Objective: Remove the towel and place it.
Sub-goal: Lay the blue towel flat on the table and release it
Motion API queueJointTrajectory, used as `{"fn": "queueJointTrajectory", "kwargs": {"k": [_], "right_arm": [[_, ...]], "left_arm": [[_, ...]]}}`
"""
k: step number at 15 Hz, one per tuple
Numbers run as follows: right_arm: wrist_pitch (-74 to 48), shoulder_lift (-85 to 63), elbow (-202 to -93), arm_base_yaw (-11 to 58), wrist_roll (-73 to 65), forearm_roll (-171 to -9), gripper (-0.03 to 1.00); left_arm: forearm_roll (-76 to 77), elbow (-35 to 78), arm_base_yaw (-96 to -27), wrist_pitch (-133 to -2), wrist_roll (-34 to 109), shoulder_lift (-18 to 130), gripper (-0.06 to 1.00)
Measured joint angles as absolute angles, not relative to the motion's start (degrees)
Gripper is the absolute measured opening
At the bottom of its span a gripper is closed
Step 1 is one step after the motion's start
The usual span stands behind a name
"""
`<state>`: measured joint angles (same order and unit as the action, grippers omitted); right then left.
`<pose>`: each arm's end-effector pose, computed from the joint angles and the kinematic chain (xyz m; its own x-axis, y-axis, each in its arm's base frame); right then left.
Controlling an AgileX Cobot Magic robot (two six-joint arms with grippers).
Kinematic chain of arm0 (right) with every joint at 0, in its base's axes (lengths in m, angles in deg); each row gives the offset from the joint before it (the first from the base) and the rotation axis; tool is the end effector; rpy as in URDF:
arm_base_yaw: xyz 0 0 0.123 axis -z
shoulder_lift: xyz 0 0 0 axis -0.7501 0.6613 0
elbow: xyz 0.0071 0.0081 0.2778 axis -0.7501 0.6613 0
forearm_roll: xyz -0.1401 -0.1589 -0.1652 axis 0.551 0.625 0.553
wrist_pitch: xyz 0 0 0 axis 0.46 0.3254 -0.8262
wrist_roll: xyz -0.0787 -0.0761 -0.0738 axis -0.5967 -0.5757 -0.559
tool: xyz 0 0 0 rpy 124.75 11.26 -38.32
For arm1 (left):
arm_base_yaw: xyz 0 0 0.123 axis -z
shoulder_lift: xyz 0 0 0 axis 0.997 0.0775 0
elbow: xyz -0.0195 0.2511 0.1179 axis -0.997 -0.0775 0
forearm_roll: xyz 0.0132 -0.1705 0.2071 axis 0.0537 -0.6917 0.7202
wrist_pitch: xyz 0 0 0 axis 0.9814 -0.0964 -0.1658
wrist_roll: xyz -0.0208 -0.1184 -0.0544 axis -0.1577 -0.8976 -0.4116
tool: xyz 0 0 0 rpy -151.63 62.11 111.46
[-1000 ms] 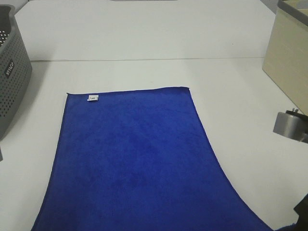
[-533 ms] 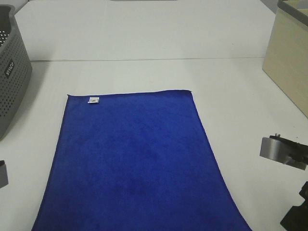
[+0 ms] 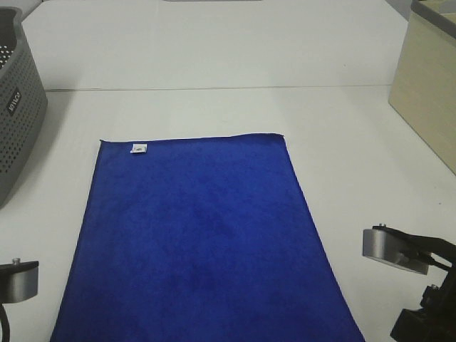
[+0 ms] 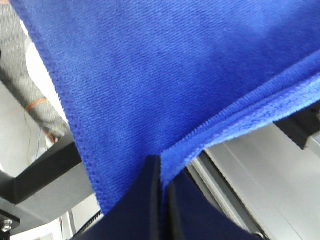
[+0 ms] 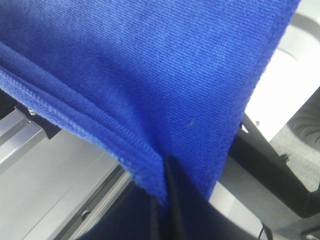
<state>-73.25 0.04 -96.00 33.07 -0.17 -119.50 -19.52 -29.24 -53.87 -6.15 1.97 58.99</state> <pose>0.1252 0.1120 0.1086 -0.8702 -0.2991 0.3915 -0.0483 0.8426 0.5363 0.0988 -0.1386 0.1240 -0.8953 0.2557 0.3647 0.0988 0.9124 -0.3971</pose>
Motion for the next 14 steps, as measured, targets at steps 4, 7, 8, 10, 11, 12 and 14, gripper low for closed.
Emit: {"fn": "queueJointTrajectory", "kwargs": {"k": [4, 7, 8, 10, 11, 12, 14], "right_arm": [[-73.2, 7.4, -96.1, 33.1, -1.3, -121.0, 0.02], [-72.6, 12.8, -96.1, 33.1, -2.1, -121.9, 0.02], [-72.1, 14.2, -96.2, 33.1, -2.1, -121.9, 0.02], [-71.7, 15.5, -96.2, 33.1, -2.1, -121.4, 0.02], [-71.7, 15.5, -96.2, 33.1, -2.1, -121.1, 0.02], [-71.7, 15.5, -96.2, 33.1, -2.1, -120.9, 0.02], [-71.7, 15.5, -96.2, 33.1, -2.2, -121.0, 0.02]], "left_arm": [[-19.9, -29.1, -53.9, -6.3, 5.2, 67.8, 0.0], [-20.0, -28.7, -53.9, -6.8, 7.9, 74.4, 0.0], [-20.0, -28.1, -53.9, -7.1, 8.4, 76.2, 0.0], [-19.0, -26.0, -53.9, -6.7, 9.1, 77.7, 0.0], [-18.0, -24.6, -53.9, -6.1, 9.3, 77.7, 0.0], [-17.3, -23.4, -53.9, -5.9, 9.4, 77.7, 0.0], [-16.8, -22.8, -53.9, -5.1, 9.4, 77.7, 0.0]]}}
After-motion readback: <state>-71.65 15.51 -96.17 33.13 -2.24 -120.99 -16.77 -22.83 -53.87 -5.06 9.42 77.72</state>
